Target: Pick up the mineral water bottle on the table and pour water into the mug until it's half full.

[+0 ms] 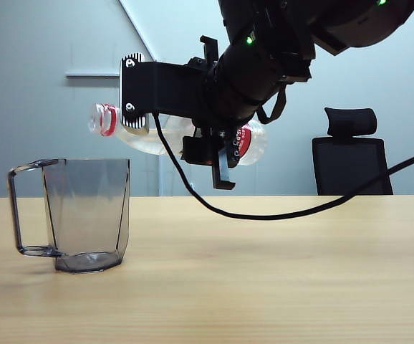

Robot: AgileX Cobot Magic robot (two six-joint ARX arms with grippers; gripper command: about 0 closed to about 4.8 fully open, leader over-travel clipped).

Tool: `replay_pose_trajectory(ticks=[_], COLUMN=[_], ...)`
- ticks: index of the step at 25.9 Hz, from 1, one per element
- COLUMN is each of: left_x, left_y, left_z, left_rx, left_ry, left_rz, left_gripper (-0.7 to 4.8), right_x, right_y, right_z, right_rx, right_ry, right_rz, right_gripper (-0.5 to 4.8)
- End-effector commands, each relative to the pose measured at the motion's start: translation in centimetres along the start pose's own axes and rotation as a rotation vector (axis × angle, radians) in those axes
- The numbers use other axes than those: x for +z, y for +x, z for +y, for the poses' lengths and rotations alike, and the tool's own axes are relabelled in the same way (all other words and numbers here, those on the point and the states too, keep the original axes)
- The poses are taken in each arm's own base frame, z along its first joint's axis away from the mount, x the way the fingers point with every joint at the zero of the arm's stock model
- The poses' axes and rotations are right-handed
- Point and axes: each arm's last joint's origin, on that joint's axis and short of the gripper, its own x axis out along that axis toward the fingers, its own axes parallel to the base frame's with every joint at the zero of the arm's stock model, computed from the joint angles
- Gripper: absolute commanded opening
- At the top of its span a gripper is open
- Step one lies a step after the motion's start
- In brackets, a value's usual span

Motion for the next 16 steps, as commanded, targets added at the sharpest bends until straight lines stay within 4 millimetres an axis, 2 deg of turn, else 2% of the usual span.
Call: replay_pose_trajectory(ticks=[1,8,16], left_x=[0.20,0.20,0.20], left_y=[-0.01,-0.01,-0.01], left_z=[0.00,0.00,0.00], left_rx=[-0.003,-0.002,-0.003], left_ry=[-0.004,-0.004,-0.004], left_rz=[-0.014,-0.014,-0.014], left_gripper=[-0.02,-0.02,-0.02], right_x=[0.17,0.07,0.00], right_y=[-0.22,-0.23,-0.25], right_z=[-1.38,-1.41,-1.51], right_rx=[-0.088,-0.091,-0.100], right_ry=[0.002,-0.088,-0.104], right_rz=[0.008,0.051,0.077], right_gripper=[2.51,2.51,2.51])
